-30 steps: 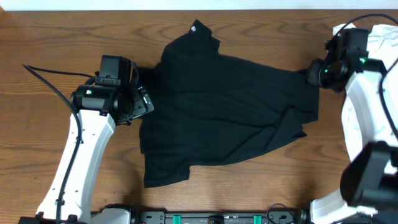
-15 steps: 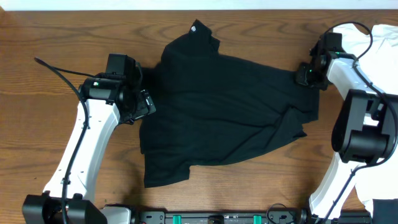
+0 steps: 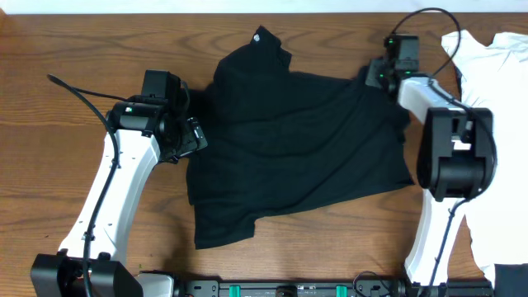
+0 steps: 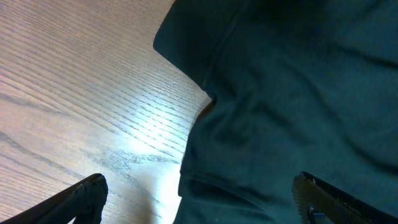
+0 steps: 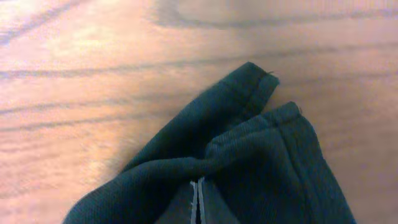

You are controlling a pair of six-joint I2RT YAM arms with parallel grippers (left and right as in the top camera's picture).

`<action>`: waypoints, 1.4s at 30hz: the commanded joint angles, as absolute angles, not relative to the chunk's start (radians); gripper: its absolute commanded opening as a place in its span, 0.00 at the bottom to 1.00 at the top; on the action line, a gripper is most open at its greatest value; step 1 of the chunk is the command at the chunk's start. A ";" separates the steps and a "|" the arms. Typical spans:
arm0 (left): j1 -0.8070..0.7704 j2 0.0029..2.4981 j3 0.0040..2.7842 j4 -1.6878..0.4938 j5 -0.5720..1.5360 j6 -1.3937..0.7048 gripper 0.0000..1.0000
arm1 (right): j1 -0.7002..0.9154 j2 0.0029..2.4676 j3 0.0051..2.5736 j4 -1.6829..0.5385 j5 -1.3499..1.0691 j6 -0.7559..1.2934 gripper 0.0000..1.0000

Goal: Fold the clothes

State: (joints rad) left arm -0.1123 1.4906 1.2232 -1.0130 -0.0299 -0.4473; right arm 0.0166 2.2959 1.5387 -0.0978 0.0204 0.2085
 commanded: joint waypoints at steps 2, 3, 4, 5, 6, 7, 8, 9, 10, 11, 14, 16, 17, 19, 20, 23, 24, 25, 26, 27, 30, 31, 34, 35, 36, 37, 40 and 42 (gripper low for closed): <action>-0.112 1.498 1.227 -1.011 -0.039 -0.438 0.97 | 0.044 2.364 1.595 -0.152 0.034 0.155 0.07; -0.112 1.498 1.227 -1.010 -0.039 -0.438 0.96 | 0.043 2.362 1.635 -0.193 0.038 0.144 0.10; -0.112 1.498 1.227 -1.009 -0.039 -0.438 0.96 | 0.041 2.359 1.671 -0.234 0.037 0.136 0.14; -0.112 1.498 1.227 -1.007 -0.039 -0.438 0.96 | 0.035 2.350 1.721 -0.300 0.037 0.133 0.19; -0.112 1.498 1.227 -1.007 -0.039 -0.438 0.96 | 0.032 2.345 1.753 -0.343 0.037 0.133 0.23; -0.112 1.498 1.227 -1.007 -0.039 -0.438 0.96 | 0.025 2.331 1.795 -0.406 0.034 0.133 0.25; -0.112 1.498 1.227 -1.005 -0.039 -0.438 0.96 | 0.019 2.318 1.834 -0.470 0.033 0.133 0.30; -0.112 1.498 1.227 -1.004 -0.039 -0.438 0.96 | 0.012 2.302 1.864 -0.526 0.033 0.133 0.34; -0.112 1.498 1.227 -1.003 -0.039 -0.438 0.96 | 0.004 2.283 1.896 -0.590 0.033 0.133 0.37; -0.112 1.498 1.227 -1.002 -0.039 -0.438 0.96 | -0.004 2.258 1.922 -0.662 0.030 0.133 0.37; -0.112 1.498 1.227 -1.000 -0.039 -0.438 0.96 | -0.021 2.179 1.950 -0.900 0.007 0.139 0.34; -0.112 1.498 1.227 -1.000 -0.039 -0.438 0.96 | -0.027 2.143 1.949 -1.058 0.007 0.167 0.21; -0.112 1.498 1.227 -1.000 -0.039 -0.439 0.96 | -0.030 2.132 1.948 -1.141 0.007 0.177 0.15; -0.112 1.498 1.227 -1.000 -0.039 -0.439 0.96 | -0.030 2.131 1.937 -1.267 0.011 0.191 0.04; -0.112 1.498 1.227 -1.000 -0.039 -0.439 0.96 | -0.032 2.131 1.917 -1.308 0.011 0.209 0.02; -0.112 1.498 1.227 -1.001 -0.039 -0.439 0.96 | -0.033 2.130 1.819 -1.333 0.009 0.232 0.01; -0.112 1.498 1.227 -1.002 -0.039 -0.439 0.96 | -0.033 2.130 1.778 -1.331 0.001 0.233 0.01; -0.112 1.498 1.227 -1.004 -0.038 -0.439 0.96 | -0.033 2.130 1.735 -1.322 -0.020 0.232 0.01; -0.112 1.498 1.227 -1.005 -0.038 -0.439 0.96 | -0.033 2.128 1.697 -1.309 -0.043 0.231 0.01; -0.112 1.498 1.227 -1.005 -0.039 -0.439 0.97 | -0.033 2.125 1.652 -1.291 -0.062 0.231 0.01; -0.112 1.498 1.227 -1.004 -0.038 -0.439 0.97 | -0.033 2.104 1.519 -1.229 -0.064 0.236 0.01; -0.112 1.498 1.227 -1.004 -0.038 -0.439 0.96 | -0.034 2.096 1.477 -1.207 -0.064 0.239 0.01; -0.112 1.498 1.227 -1.003 -0.038 -0.439 0.96 | -0.036 2.069 1.377 -1.133 -0.063 0.239 0.01; -0.112 1.498 1.228 -1.003 -0.038 -0.439 0.96 | -0.037 2.064 1.353 -1.108 -0.056 0.239 0.01; -0.113 1.498 1.228 -1.003 -0.038 -0.439 0.96 | -0.038 2.058 1.330 -1.082 -0.048 0.239 0.01; -0.113 1.498 1.227 -1.003 -0.038 -0.439 0.96 | -0.041 2.057 1.312 -1.062 -0.040 0.241 0.01; -0.112 1.498 1.227 -1.004 -0.038 -0.439 0.96 | -0.050 2.057 1.253 -1.009 0.043 0.295 0.01; -0.112 1.498 1.227 -1.005 -0.038 -0.439 0.96 | -0.062 2.057 1.215 -1.005 0.091 0.330 0.01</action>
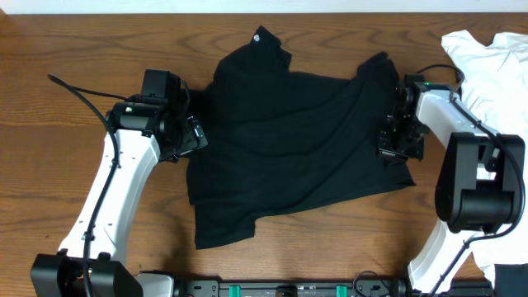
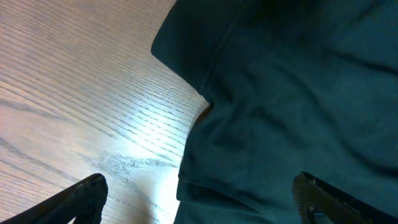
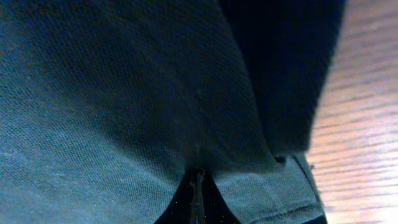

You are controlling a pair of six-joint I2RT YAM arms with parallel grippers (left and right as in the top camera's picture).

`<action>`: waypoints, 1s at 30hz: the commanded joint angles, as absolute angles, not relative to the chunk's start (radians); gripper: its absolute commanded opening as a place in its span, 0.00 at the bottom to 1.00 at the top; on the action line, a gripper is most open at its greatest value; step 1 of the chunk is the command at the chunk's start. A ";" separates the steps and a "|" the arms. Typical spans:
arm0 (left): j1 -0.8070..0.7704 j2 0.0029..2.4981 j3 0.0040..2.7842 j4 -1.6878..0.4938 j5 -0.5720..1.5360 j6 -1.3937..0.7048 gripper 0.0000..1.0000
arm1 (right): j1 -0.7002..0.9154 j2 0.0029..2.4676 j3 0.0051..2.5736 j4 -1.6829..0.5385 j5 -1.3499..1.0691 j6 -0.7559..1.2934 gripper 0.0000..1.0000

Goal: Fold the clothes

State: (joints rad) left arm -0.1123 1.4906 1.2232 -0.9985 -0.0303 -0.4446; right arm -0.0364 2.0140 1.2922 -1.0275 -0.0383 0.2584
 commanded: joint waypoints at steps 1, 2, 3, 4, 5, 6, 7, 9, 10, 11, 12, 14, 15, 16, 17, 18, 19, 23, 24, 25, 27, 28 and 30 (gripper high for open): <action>-0.112 1.498 1.227 -1.005 -0.038 -0.439 0.97 | -0.071 2.057 1.198 -1.010 0.103 0.337 0.01; -0.112 1.498 1.227 -1.005 -0.038 -0.439 0.96 | -0.081 2.057 1.180 -1.017 0.113 0.342 0.01; -0.112 1.498 1.227 -1.005 -0.038 -0.439 0.96 | -0.093 2.057 1.165 -1.031 0.128 0.354 0.01; -0.112 1.498 1.227 -1.004 -0.038 -0.439 0.96 | -0.105 2.057 1.150 -1.049 0.156 0.375 0.01; -0.112 1.498 1.228 -1.003 -0.038 -0.439 0.96 | -0.116 2.057 1.136 -1.064 0.185 0.397 0.01; -0.112 1.498 1.227 -1.000 -0.038 -0.439 0.96 | -0.130 2.057 1.124 -1.080 0.221 0.420 0.01; -0.112 1.498 1.228 -0.999 -0.038 -0.439 0.96 | -0.142 2.057 1.118 -1.096 0.255 0.444 0.01; -0.112 1.498 1.227 -0.992 -0.038 -0.442 0.96 | -0.170 2.057 1.110 -1.118 0.299 0.481 0.01; -0.112 1.498 1.227 -0.989 -0.038 -0.443 0.96 | -0.180 2.057 1.110 -1.119 0.299 0.482 0.01; -0.112 1.498 1.227 -0.987 -0.038 -0.443 0.96 | -0.186 2.057 1.111 -1.118 0.288 0.482 0.01; -0.112 1.498 1.227 -0.986 -0.038 -0.443 0.96 | -0.189 2.057 1.111 -1.118 0.276 0.481 0.01; -0.112 1.498 1.227 -0.985 -0.038 -0.447 0.96 | -0.189 2.054 1.115 -1.115 0.272 0.470 0.01; -0.112 1.498 1.227 -0.984 -0.038 -0.447 0.97 | -0.189 2.050 1.122 -1.114 0.263 0.461 0.01; -0.112 1.498 1.227 -0.983 -0.038 -0.447 0.96 | -0.189 2.038 1.138 -1.116 0.230 0.430 0.01; -0.112 1.498 1.227 -0.981 -0.038 -0.447 0.96 | -0.189 2.027 1.149 -1.116 0.201 0.408 0.01; -0.112 1.498 1.227 -0.978 -0.038 -0.447 0.96 | -0.189 2.002 1.170 -1.115 0.144 0.375 0.01; -0.112 1.498 1.228 -0.975 -0.038 -0.447 0.97 | -0.189 1.980 1.187 -1.115 0.101 0.352 0.01; -0.112 1.498 1.227 -0.971 -0.038 -0.446 0.96 | -0.189 1.860 1.272 -1.114 -0.040 0.252 0.10; -0.112 1.498 1.227 -0.970 -0.038 -0.446 0.97 | -0.189 1.827 1.296 -1.115 -0.063 0.225 0.11; -0.112 1.498 1.227 -0.970 -0.038 -0.446 0.96 | -0.189 1.796 1.317 -1.117 -0.073 0.215 0.11; -0.114 1.498 1.228 -0.958 -0.016 -0.422 0.94 | -0.189 1.742 1.347 -1.117 -0.073 0.205 0.10; -0.116 1.498 1.228 -0.940 0.035 -0.366 0.92 | -0.189 1.716 1.358 -1.113 -0.073 0.195 0.15; -0.123 1.499 1.228 -0.897 0.163 -0.270 0.88 | -0.189 1.676 1.373 -1.110 -0.071 0.193 0.22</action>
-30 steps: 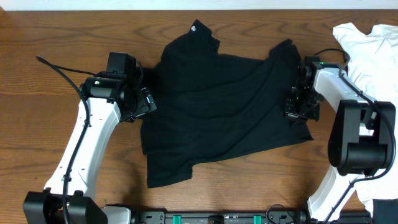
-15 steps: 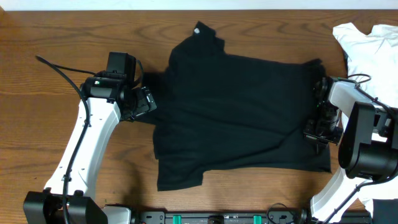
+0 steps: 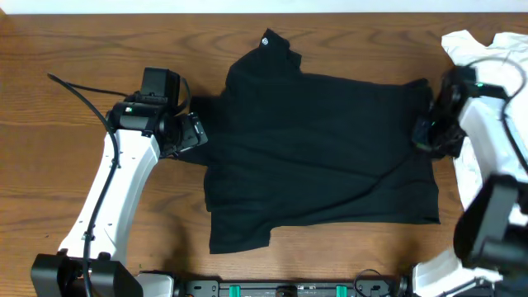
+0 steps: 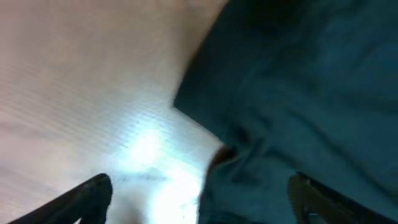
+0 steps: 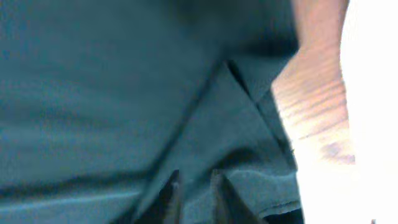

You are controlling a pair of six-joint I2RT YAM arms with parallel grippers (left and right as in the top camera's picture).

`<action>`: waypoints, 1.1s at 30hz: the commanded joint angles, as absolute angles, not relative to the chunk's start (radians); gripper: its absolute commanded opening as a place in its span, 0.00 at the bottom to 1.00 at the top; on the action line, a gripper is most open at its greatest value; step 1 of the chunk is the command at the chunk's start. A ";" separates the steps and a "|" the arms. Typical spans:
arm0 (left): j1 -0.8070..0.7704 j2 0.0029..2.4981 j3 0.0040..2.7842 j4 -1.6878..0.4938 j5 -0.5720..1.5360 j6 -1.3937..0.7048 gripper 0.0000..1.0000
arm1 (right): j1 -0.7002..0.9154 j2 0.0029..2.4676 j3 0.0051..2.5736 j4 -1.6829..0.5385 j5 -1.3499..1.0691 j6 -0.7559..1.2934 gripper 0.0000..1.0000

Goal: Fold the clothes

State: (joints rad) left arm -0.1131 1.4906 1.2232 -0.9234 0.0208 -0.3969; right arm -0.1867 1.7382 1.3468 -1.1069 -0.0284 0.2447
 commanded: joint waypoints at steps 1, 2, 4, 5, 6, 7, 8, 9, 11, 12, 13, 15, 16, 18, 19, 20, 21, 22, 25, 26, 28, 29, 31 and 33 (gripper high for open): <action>-0.130 1.499 1.228 -0.872 0.210 -0.250 0.84 | -0.190 1.660 1.376 -1.110 -0.071 0.193 0.22; -0.138 1.499 1.228 -0.849 0.237 -0.235 0.80 | -0.190 1.644 1.377 -1.107 -0.066 0.193 0.25; -0.162 1.499 1.228 -0.797 0.255 -0.200 0.66 | -0.191 1.624 1.377 -1.102 -0.040 0.194 0.31; -0.176 1.499 1.228 -0.770 0.255 -0.193 0.62 | -0.194 1.621 1.377 -1.097 -0.028 0.194 0.34; -0.193 1.501 1.228 -0.735 0.255 -0.191 0.61 | -0.197 1.621 1.377 -1.092 -0.018 0.194 0.37; -0.212 1.505 1.229 -0.696 0.255 -0.192 0.61 | -0.204 1.621 1.377 -1.090 -0.010 0.198 0.40; -0.228 1.512 1.230 -0.661 0.255 -0.192 0.61 | -0.207 1.623 1.376 -1.090 -0.009 0.198 0.41; -0.245 1.520 1.232 -0.625 0.255 -0.192 0.61 | -0.212 1.623 1.376 -1.090 -0.007 0.204 0.44; -0.280 1.552 1.237 -0.544 0.255 -0.192 0.61 | -0.216 1.623 1.376 -1.090 -0.007 0.205 0.63; -0.295 1.574 1.240 -0.501 0.255 -0.192 0.61 | -0.216 1.623 1.376 -1.092 -0.007 0.204 0.89; -0.308 1.598 1.244 -0.461 0.255 -0.192 0.61 | -0.216 1.623 1.376 -1.092 -0.007 0.204 0.99; -0.329 1.658 1.258 -0.390 0.255 -0.196 0.61 | -0.216 1.623 1.376 -1.092 -0.007 0.204 0.99; -0.336 1.695 1.272 -0.363 0.254 -0.196 0.61 | -0.216 1.623 1.376 -1.092 -0.007 0.204 0.99; -0.342 1.771 1.311 -0.338 0.254 -0.196 0.61 | -0.216 1.623 1.376 -1.092 -0.007 0.204 0.99; -0.342 1.808 1.334 -0.337 0.254 -0.196 0.61 | -0.216 1.623 1.376 -1.092 -0.007 0.204 0.99; -0.342 1.845 1.359 -0.340 0.254 -0.195 0.60 | -0.216 1.623 1.376 -1.092 -0.007 0.204 0.99; -0.342 1.886 1.388 -0.349 0.254 -0.195 0.60 | -0.216 1.623 1.376 -1.092 -0.007 0.204 0.99; -0.342 1.925 1.412 -0.353 0.253 -0.192 0.58 | -0.216 1.623 1.376 -1.092 -0.007 0.204 0.99; -0.342 2.009 1.461 -0.356 0.219 -0.179 0.49 | -0.216 1.623 1.376 -1.092 -0.007 0.204 0.99; -0.342 2.030 1.469 -0.356 0.194 -0.179 0.46 | -0.216 1.623 1.376 -1.092 -0.007 0.204 0.99; -0.342 2.058 1.472 -0.356 0.137 -0.179 0.43 | -0.216 1.623 1.376 -1.092 -0.007 0.204 0.99; -0.342 2.069 1.472 -0.358 0.109 -0.178 0.42 | -0.216 1.623 1.376 -1.092 -0.007 0.204 0.99; -0.341 2.088 1.472 -0.362 0.049 -0.166 0.40 | -0.216 1.623 1.376 -1.092 -0.007 0.204 0.99; -0.338 2.106 1.472 -0.366 0.006 -0.153 0.40 | -0.216 1.623 1.376 -1.092 -0.007 0.204 0.99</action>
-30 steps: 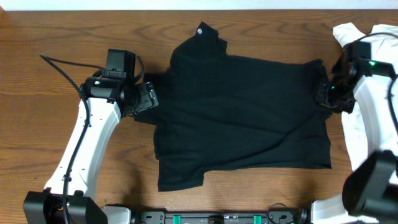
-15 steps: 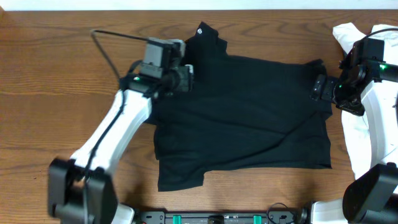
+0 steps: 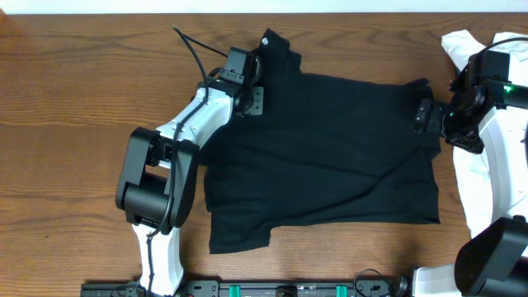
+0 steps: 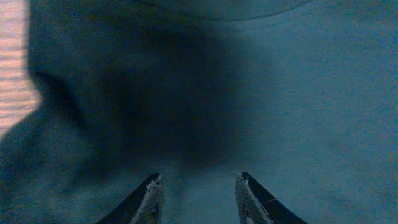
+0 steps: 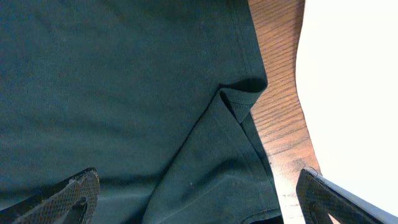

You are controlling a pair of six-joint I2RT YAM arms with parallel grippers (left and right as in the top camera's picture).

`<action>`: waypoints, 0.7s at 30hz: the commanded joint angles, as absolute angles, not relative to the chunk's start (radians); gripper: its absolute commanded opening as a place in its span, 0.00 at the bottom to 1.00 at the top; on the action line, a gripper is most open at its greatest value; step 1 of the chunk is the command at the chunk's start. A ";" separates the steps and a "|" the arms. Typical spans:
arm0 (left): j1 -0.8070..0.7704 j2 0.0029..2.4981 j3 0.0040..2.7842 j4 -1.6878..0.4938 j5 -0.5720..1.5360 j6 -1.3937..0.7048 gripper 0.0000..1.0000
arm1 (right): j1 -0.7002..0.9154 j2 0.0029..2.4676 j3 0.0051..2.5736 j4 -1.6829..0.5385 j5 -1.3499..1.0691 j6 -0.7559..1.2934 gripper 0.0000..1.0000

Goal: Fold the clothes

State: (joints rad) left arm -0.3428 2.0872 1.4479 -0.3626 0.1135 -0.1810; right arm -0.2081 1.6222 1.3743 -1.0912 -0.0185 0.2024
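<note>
A black shirt lies spread across the middle of the wooden table, its collar at the far edge. My left gripper rests on the shirt's upper left, just below the collar. In the left wrist view its jaws stand partly apart over dark cloth. My right gripper sits at the shirt's right edge. It is wide open over the cloth, and a small folded corner shows by the hem.
A white garment lies bunched at the table's far right, under and beside my right arm. It fills the right side of the right wrist view as a white area. Bare wood extends to the left of the shirt.
My right gripper was shut on the shirt's right edge and now stands wide open there. My left gripper was at the left sleeve and is now below the collar, jaws narrower.
The shirt lay crumpled and skewed, with my right gripper shut on its far right corner and my left open by the left sleeve. Then the right was shut on the right side. Then the shirt lay further right and flatter. Now the right has let go.
</note>
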 commanded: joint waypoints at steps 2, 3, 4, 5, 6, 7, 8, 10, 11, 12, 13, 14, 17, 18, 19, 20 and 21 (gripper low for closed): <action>-0.330 2.123 1.472 -0.368 -0.002 -0.146 0.40 | -0.216 1.623 1.376 -1.092 -0.007 0.204 0.99; -0.323 2.133 1.472 -0.369 -0.002 -0.145 0.40 | -0.216 1.623 1.376 -1.092 -0.007 0.204 0.99; -0.315 2.141 1.472 -0.369 -0.002 -0.145 0.40 | -0.216 1.623 1.376 -1.092 -0.007 0.204 0.99; -0.306 2.154 1.472 -0.369 -0.002 -0.145 0.40 | -0.216 1.623 1.376 -1.092 -0.007 0.205 0.99; -0.296 2.164 1.472 -0.368 -0.002 -0.146 0.40 | -0.216 1.623 1.376 -1.092 -0.007 0.204 0.99; -0.285 2.172 1.472 -0.368 -0.002 -0.146 0.40 | -0.216 1.623 1.376 -1.092 -0.007 0.204 0.99; -0.271 2.185 1.472 -0.367 -0.003 -0.146 0.40 | -0.216 1.623 1.376 -1.092 -0.007 0.204 0.99; -0.241 2.197 1.472 -0.364 -0.006 -0.146 0.40 | -0.216 1.623 1.376 -1.092 -0.007 0.204 0.99; -0.226 2.200 1.472 -0.362 -0.006 -0.146 0.40 | -0.216 1.623 1.376 -1.092 -0.007 0.204 0.99; -0.207 2.203 1.472 -0.357 -0.006 -0.146 0.40 | -0.216 1.623 1.376 -1.092 -0.007 0.204 0.99; -0.190 2.203 1.472 -0.353 -0.006 -0.146 0.40 | -0.216 1.623 1.376 -1.092 -0.007 0.205 0.99; -0.170 2.203 1.472 -0.348 -0.006 -0.146 0.40 | -0.216 1.623 1.376 -1.092 -0.007 0.204 0.99; -0.121 2.203 1.472 -0.329 -0.005 -0.146 0.40 | -0.216 1.623 1.376 -1.092 -0.007 0.204 0.99; -0.107 2.203 1.472 -0.324 -0.004 -0.146 0.40 | -0.216 1.623 1.376 -1.092 -0.007 0.205 0.99; -0.098 2.203 1.472 -0.319 -0.001 -0.146 0.41 | -0.216 1.623 1.376 -1.092 -0.007 0.204 0.99; -0.091 2.203 1.473 -0.311 0.005 -0.145 0.44 | -0.216 1.623 1.376 -1.092 -0.007 0.204 0.99; -0.086 2.203 1.475 -0.307 0.016 -0.141 0.49 | -0.216 1.623 1.376 -1.092 -0.007 0.204 0.99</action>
State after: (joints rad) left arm -0.1104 2.1651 1.4704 -0.3058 0.0338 -0.1501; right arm -0.2081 1.6222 1.3743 -1.0916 -0.0189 0.2024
